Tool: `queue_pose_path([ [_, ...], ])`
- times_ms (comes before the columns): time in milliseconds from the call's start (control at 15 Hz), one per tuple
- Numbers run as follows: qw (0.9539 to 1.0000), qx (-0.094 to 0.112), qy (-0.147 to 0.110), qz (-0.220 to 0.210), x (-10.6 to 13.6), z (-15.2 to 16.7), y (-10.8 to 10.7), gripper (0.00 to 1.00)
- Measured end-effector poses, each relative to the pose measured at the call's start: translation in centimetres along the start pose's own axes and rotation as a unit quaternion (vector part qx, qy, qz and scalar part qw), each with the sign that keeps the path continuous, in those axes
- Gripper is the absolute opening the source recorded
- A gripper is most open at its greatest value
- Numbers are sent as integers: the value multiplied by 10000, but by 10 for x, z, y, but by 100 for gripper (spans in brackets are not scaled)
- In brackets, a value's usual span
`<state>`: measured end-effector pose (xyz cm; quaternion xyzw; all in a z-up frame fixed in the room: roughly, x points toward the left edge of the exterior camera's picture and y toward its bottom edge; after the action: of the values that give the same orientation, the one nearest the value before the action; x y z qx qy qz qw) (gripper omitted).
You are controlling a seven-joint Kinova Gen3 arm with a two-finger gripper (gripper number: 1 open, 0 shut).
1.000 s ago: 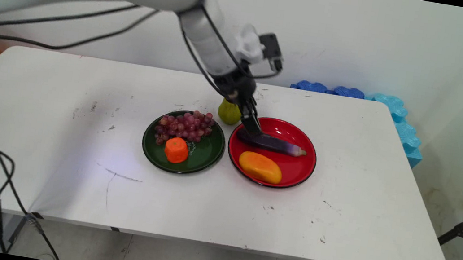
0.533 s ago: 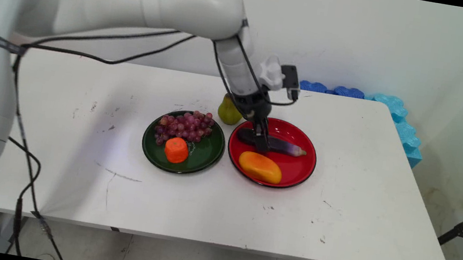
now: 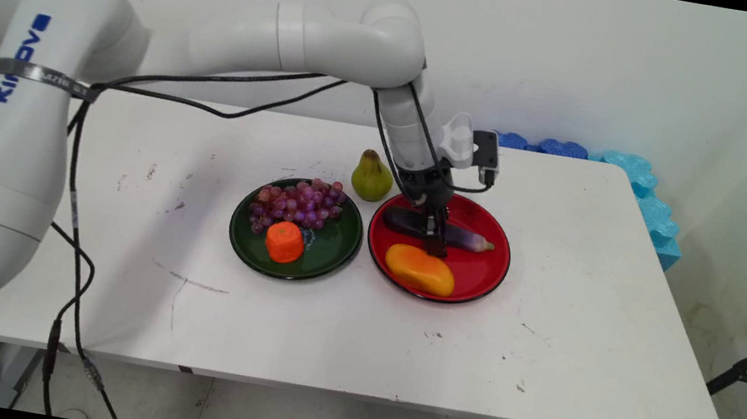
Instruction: Pick up the eggplant from the red plate, then place the picked object on the table
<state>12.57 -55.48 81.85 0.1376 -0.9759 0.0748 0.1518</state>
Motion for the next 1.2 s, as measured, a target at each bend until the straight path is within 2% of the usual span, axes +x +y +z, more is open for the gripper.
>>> queue_pose_path([
  [400, 9996, -64, -5, 281, 5, 9, 1, 0],
  [600, 9996, -8, 52, 278, 9, 2, 3, 0],
  [933, 9991, 219, 366, 84, 26, -43, 13, 0],
  [1200, 9975, 254, 631, -196, 34, -100, 40, 0],
])
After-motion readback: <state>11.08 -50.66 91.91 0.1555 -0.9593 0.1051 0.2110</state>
